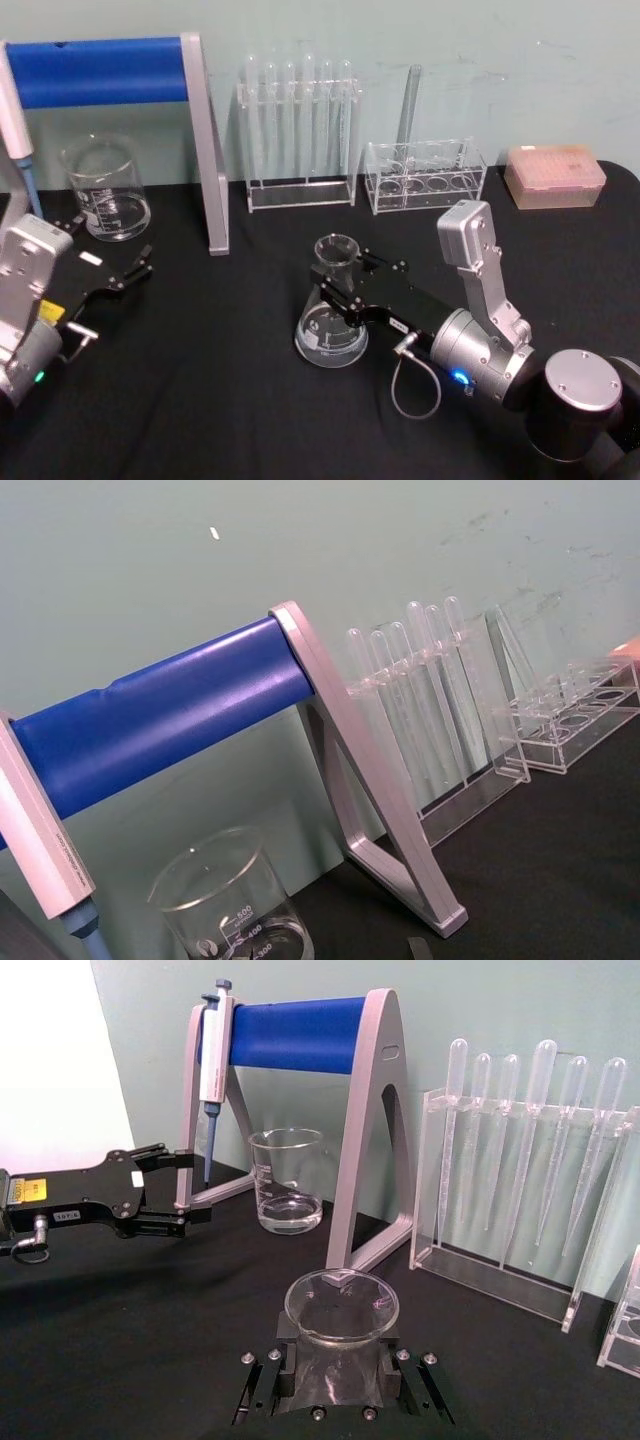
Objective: Grasp the erlenmeyer flask with one hand, shake it three times, then place it back.
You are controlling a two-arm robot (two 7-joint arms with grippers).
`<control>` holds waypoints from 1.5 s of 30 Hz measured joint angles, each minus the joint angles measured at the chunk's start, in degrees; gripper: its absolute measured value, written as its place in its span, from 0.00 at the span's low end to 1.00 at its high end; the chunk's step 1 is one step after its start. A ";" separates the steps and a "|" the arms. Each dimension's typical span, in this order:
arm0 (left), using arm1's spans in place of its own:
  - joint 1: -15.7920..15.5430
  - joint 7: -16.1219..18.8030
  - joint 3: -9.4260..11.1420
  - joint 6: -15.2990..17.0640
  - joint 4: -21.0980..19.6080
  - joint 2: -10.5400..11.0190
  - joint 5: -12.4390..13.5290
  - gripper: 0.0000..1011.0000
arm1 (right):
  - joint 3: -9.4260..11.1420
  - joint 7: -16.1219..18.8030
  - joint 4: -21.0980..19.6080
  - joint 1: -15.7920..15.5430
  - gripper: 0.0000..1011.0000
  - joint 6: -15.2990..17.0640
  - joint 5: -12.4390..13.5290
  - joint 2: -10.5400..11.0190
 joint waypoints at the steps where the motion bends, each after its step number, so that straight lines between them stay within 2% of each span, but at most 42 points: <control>1: 0.00 0.00 0.00 0.00 0.00 0.00 0.00 0.99 | 0.00 0.00 0.00 0.00 0.44 0.01 0.00 0.00; 11: 0.00 0.00 0.00 0.00 0.00 0.00 0.00 0.99 | 0.02 -0.04 0.01 -0.01 0.46 0.10 -0.05 0.00; 15: 0.00 0.00 0.00 0.00 0.00 0.00 0.00 0.99 | 0.03 -0.07 0.05 -0.02 0.57 0.25 -0.10 0.01; 22: 0.00 0.00 0.00 0.00 0.00 0.00 0.00 0.99 | 0.06 -0.07 0.05 -0.02 0.83 0.23 -0.11 0.00; 29: 0.00 0.00 0.00 0.00 0.00 0.00 0.00 0.99 | 0.06 -0.07 0.05 -0.01 0.99 0.20 -0.11 0.00; 39: 0.00 0.00 0.00 0.00 0.00 0.00 0.00 0.99 | 0.06 -0.05 0.03 -0.01 0.99 0.16 -0.09 0.00; 45: 0.00 0.00 0.00 0.00 0.00 0.00 0.00 0.99 | -0.19 2.56 -1.23 -0.31 0.99 0.09 0.58 1.96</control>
